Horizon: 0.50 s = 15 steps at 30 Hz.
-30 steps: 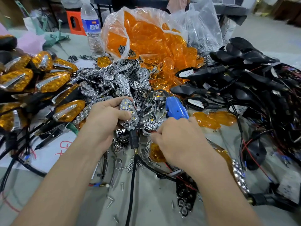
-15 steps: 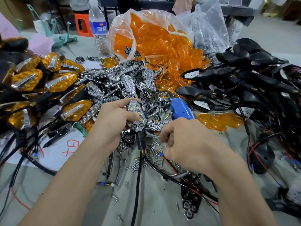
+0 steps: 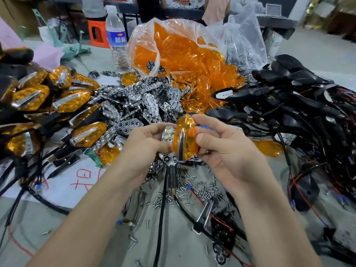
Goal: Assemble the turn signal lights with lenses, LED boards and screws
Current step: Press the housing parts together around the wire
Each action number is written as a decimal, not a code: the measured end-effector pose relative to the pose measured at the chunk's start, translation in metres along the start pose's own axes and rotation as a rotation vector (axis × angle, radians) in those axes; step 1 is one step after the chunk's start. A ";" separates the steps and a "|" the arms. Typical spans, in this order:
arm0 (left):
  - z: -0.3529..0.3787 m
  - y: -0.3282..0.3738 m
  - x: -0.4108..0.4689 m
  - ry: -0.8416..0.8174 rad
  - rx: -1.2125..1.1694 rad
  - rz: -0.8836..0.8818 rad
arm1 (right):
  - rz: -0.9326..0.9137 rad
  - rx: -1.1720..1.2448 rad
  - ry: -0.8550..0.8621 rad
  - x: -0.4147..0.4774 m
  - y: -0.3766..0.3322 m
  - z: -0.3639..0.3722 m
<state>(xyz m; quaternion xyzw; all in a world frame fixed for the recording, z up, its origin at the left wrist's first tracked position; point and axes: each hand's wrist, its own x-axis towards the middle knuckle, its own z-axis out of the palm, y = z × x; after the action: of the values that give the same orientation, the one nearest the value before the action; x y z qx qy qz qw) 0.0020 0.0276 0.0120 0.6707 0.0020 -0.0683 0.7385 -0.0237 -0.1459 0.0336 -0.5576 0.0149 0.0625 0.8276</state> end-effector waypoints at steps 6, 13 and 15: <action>0.004 -0.005 0.002 0.087 0.036 0.016 | -0.219 -0.444 0.441 0.000 0.016 0.018; 0.007 -0.005 0.000 0.169 -0.034 0.030 | -0.280 -1.113 0.159 -0.009 0.020 0.027; 0.005 -0.004 0.002 0.168 -0.052 0.023 | -0.228 -1.003 0.078 -0.008 0.016 0.024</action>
<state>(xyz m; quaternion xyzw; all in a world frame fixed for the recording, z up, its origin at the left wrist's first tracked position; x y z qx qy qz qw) 0.0032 0.0221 0.0084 0.6545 0.0578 -0.0033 0.7538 -0.0342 -0.1179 0.0286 -0.8858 -0.0470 -0.0496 0.4589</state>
